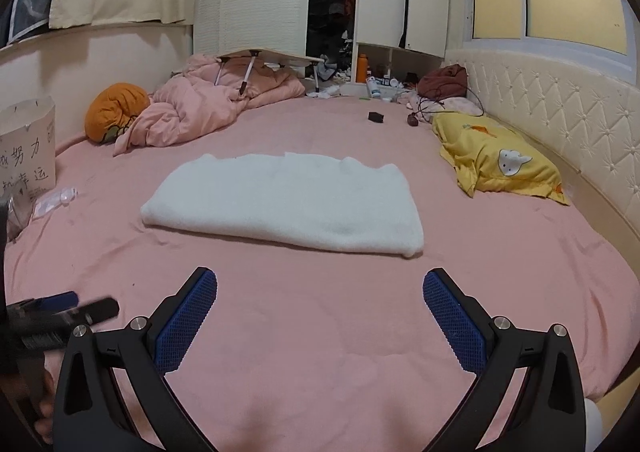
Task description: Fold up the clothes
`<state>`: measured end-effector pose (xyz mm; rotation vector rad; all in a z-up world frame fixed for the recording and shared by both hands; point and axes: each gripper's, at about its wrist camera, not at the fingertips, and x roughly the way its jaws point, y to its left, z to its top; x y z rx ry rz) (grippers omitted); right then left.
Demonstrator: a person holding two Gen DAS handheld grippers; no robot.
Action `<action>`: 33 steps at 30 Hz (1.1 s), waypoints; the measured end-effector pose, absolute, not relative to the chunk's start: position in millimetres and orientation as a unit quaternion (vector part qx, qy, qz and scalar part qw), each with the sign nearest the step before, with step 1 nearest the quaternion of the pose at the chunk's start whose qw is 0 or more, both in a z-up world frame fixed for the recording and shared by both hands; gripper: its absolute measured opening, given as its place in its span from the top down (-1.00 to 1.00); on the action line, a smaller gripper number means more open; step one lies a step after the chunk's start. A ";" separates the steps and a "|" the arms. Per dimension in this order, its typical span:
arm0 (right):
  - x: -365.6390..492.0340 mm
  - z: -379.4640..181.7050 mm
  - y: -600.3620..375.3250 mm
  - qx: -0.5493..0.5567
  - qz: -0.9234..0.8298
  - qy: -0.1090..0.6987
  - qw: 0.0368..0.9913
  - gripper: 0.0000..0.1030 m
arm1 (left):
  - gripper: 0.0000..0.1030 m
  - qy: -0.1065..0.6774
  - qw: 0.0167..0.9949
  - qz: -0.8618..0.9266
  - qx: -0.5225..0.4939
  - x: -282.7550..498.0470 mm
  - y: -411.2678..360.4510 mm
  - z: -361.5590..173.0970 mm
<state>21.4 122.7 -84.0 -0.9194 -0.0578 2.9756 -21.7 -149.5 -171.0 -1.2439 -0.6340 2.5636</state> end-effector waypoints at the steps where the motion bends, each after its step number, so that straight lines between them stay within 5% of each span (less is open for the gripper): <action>1: 19.3 -86.7 124.7 -0.299 0.954 -0.013 0.013 -1.00 | -1.00 -0.247 0.128 0.863 -0.421 -27.4 -153.5 -173.4; 11: -6.0 -119.5 145.3 -0.350 0.936 0.025 0.024 -1.00 | -1.00 -0.551 0.135 0.723 -0.393 -136.3 -217.0 -244.5; 20: -26.5 -141.2 151.7 -0.376 0.925 0.045 0.019 -1.00 | -1.00 -0.593 0.056 0.723 -0.350 -205.8 -230.7 -267.5; 29: -39.6 -165.0 174.1 -0.398 0.914 0.079 0.028 -1.00 | -0.99 -0.528 0.012 0.772 -0.353 -258.9 -225.6 -257.9; 31: -40.9 -167.8 179.4 -0.401 0.911 0.088 0.031 -1.00 | -0.58 -0.512 0.000 0.784 -0.350 -259.5 -227.6 -257.8; 33: -41.9 -170.9 185.8 -0.403 0.909 0.098 0.035 -1.00 | 0.08 -0.508 -0.019 0.781 -0.362 -259.6 -234.0 -266.8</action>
